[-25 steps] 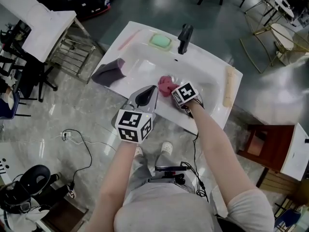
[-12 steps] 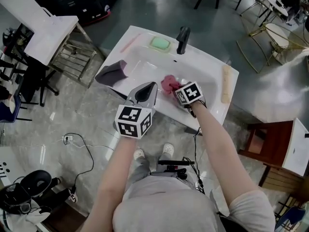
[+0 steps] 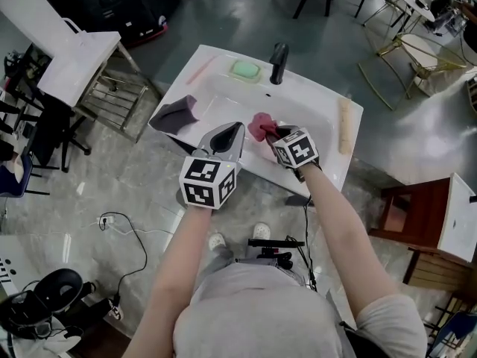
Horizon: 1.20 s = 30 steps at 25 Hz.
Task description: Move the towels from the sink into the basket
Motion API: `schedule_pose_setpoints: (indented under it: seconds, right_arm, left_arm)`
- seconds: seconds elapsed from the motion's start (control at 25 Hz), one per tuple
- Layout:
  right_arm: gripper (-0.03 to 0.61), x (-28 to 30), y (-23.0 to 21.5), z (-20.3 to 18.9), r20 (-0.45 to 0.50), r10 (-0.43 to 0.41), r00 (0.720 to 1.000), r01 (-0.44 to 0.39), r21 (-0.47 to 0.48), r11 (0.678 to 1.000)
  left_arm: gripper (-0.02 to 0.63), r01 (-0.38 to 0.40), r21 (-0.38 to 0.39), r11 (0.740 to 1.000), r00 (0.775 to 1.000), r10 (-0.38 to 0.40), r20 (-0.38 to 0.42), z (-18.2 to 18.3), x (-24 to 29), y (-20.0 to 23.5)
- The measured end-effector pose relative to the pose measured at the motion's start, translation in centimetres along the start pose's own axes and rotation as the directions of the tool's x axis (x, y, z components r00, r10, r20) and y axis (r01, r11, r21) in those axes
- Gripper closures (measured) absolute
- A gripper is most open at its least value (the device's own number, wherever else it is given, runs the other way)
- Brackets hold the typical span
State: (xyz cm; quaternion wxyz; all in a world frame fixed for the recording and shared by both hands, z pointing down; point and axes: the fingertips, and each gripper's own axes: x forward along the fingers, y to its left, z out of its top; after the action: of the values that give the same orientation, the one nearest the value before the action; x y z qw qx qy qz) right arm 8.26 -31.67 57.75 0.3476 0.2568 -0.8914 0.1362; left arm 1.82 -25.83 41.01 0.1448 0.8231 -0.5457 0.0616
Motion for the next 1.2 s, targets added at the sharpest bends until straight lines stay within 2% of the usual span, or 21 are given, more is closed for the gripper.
schedule_pose_setpoints:
  seconds: [0.32, 0.68, 1.2]
  right_arm:
    - [0.503, -2.6, 1.4, 3.1, 0.094, -0.048, 0.994, 0.052, -0.039, 0.998]
    - [0.503, -4.1, 2.6, 5.6, 0.167, -0.105, 0.98, 0.105, 0.005, 0.994]
    - [0.503, -8.0, 6.7, 11.3, 0.339, -0.116, 0.933, 0.117, 0.018, 0.993]
  left_arm:
    - [0.607, 0.011, -0.002, 1.0, 1.0, -0.011, 0.016, 0.5, -0.3, -0.1]
    - [0.607, 0.009, 0.003, 1.0, 0.999, -0.009, 0.033, 1.3, -0.7, 0.7]
    - [0.607, -0.011, 0.008, 1.0, 0.998, 0.011, 0.068, 2.5, -3.0, 2.6]
